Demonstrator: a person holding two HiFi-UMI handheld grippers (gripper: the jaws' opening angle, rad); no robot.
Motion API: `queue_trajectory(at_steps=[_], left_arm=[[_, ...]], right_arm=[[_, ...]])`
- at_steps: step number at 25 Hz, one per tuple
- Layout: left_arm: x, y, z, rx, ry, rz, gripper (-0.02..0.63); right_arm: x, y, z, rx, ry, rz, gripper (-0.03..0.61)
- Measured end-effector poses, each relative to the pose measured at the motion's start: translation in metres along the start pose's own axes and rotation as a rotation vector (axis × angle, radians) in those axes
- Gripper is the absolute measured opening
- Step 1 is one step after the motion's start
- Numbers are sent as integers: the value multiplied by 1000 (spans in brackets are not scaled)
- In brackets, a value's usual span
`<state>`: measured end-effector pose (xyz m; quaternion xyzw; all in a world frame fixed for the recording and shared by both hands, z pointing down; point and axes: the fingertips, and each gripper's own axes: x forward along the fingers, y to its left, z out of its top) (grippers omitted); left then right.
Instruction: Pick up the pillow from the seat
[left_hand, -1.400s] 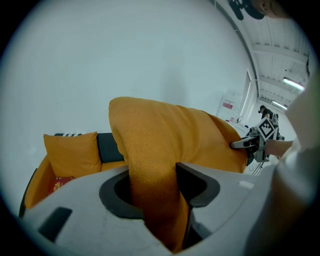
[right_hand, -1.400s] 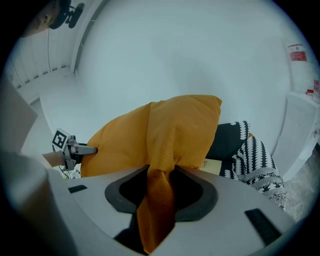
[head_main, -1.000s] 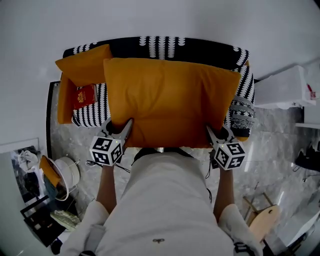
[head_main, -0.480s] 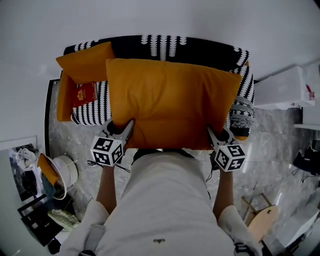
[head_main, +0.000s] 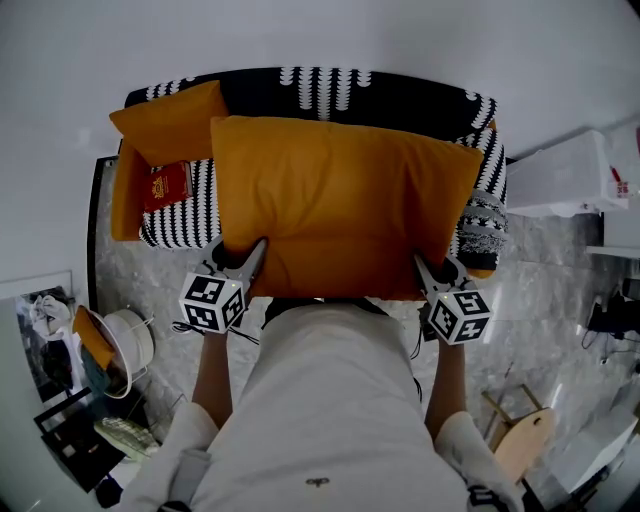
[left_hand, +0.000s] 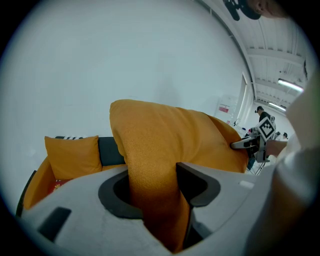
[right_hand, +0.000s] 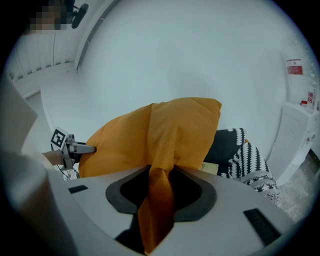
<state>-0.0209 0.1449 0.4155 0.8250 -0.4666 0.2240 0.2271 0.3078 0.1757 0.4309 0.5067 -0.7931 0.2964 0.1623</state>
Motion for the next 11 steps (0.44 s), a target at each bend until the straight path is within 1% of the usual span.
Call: queue_trajectory(at_steps=[11], left_arm=[[-2,3,-1,-4,-1,6,215]], right_arm=[[2,3,2,-6,-3,5,130]])
